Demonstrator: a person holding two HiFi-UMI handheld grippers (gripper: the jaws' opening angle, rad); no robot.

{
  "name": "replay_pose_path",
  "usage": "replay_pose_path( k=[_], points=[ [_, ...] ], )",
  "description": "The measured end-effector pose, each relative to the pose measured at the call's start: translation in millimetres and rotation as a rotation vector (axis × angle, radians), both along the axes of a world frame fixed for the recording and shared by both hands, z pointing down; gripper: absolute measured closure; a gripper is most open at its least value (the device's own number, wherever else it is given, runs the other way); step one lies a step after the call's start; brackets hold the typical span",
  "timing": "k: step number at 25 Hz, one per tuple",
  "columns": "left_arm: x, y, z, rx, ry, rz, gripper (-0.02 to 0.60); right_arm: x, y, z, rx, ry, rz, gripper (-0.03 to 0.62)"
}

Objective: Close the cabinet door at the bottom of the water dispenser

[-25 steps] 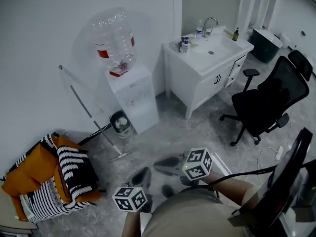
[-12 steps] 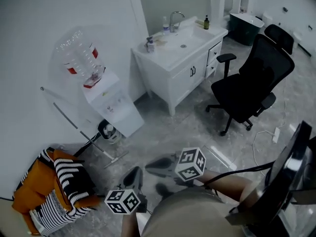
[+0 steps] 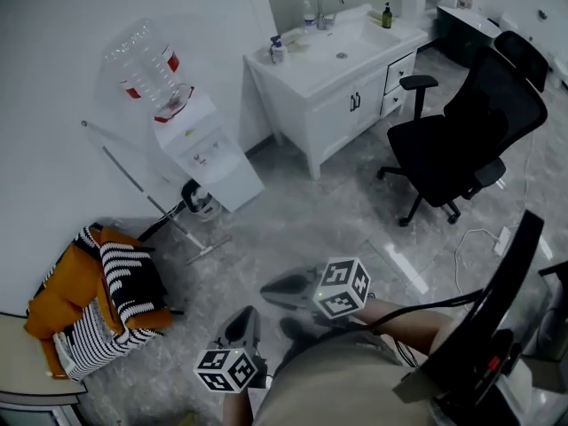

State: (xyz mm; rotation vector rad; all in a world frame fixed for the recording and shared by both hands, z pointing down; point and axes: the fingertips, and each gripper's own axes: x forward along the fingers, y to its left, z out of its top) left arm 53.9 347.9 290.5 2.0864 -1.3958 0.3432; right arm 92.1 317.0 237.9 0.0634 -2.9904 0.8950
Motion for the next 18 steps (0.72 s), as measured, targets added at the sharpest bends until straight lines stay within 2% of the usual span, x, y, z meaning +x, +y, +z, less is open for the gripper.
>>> replay_pose_path(
  k=[6, 10, 18],
  points=[
    [-26.9, 28.2, -14.1, 0.049, -0.034, -0.039, 0.589, -15.2, 35.9, -11.8, -0.021, -0.046, -0.024, 0.586],
    [-49.9, 66.7, -21.6, 0.084, -0.048, -0.058, 0.589, -32.7, 71.6, -10.2, -0.022, -0.026, -0.037, 0.586],
    [-121.1, 166.3, -3.8, 0.048, 0.007, -0.107, 0.589, -99.4, 158.5, -16.6, -0.024, -0.035, -0.043, 0.585]
  ],
)
